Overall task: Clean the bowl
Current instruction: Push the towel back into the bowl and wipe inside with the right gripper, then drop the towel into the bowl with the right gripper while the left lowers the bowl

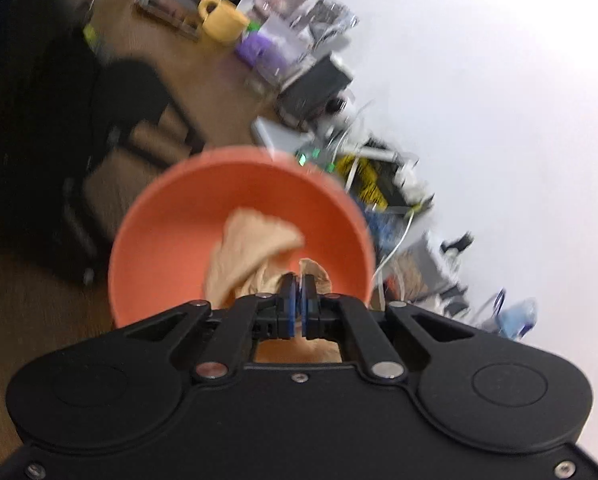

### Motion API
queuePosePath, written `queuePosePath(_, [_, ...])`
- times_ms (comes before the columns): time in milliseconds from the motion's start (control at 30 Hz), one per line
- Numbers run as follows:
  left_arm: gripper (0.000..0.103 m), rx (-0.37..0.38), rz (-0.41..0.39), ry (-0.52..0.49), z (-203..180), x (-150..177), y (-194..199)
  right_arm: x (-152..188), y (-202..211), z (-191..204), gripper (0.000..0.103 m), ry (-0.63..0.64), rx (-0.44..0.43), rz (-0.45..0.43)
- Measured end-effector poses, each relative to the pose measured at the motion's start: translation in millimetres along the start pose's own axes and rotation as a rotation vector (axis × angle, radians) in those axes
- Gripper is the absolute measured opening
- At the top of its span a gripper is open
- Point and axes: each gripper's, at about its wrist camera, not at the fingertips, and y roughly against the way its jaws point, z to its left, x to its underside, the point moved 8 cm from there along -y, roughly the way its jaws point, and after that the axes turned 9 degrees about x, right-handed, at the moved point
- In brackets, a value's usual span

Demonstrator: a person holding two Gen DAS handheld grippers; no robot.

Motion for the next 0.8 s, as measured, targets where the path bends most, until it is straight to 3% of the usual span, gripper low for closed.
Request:
queuePosePath(267, [0.037, 0.001, 0.0, 0.001, -1, -2, 2, 8, 9, 40, 0.002, -0.096, -0.123, -0.011])
queuePosePath(333, [0.037, 0.001, 0.0, 0.001, -1, -2, 2, 2, 14, 38, 0.002, -0.19, -0.15, -0.026])
queuePosePath(400, [0.037, 0.001, 0.0, 0.001, -1, -2, 2, -4, 18, 25, 0.002, -0.381, -0.163, -0.05])
queuePosePath(633, [0.037, 0.053, 0.033, 0.075, 9, 3, -7, 18, 40, -33, 0.002, -0.894, -0.031, -0.118])
queuePosePath(733, [0.038, 0.107, 0.053, 0.152, 17, 6, -13, 37, 43, -54, 0.002, -1.001, 0.008, -0.114])
queuePosePath(800, [0.038, 0.117, 0.059, 0.182, 20, 7, -15, 48, 40, -60, 0.002, -0.989, 0.038, -0.098])
